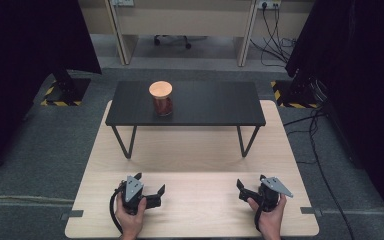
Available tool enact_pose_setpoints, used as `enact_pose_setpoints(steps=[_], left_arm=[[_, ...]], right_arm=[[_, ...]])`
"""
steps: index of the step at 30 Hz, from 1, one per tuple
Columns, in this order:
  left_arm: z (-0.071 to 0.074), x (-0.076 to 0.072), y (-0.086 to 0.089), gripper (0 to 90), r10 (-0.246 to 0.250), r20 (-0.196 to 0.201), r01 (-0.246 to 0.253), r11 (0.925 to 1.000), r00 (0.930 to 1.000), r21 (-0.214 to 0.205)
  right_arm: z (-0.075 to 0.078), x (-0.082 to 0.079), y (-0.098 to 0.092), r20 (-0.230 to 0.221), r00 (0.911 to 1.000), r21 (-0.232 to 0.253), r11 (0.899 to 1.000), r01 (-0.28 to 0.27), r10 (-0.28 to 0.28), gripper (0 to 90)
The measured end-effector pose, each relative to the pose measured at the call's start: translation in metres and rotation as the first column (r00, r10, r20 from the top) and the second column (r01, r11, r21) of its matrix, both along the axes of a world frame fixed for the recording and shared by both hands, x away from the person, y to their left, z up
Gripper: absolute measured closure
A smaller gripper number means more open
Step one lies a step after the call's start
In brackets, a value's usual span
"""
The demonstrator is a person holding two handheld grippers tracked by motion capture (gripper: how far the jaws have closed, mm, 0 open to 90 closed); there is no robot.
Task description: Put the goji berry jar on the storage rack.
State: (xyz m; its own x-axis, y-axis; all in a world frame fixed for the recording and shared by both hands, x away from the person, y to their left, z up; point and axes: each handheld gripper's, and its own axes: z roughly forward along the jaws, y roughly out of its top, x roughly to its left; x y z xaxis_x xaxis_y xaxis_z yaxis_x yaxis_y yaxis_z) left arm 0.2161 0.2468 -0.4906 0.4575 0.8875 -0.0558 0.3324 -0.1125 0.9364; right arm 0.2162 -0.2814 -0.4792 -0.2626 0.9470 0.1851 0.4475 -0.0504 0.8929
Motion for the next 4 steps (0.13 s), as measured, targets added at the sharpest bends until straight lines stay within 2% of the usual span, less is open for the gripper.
enact_pose_setpoints(steps=[4], left_arm=[[-0.0001,0.0,0.0002,0.0,0.0,0.0,0.0,1.0,1.0,-0.001]], right_arm=[[-0.0001,-0.0001,0.0001,0.001,1.0,-0.002,1.0,0.0,0.0,2.7]])
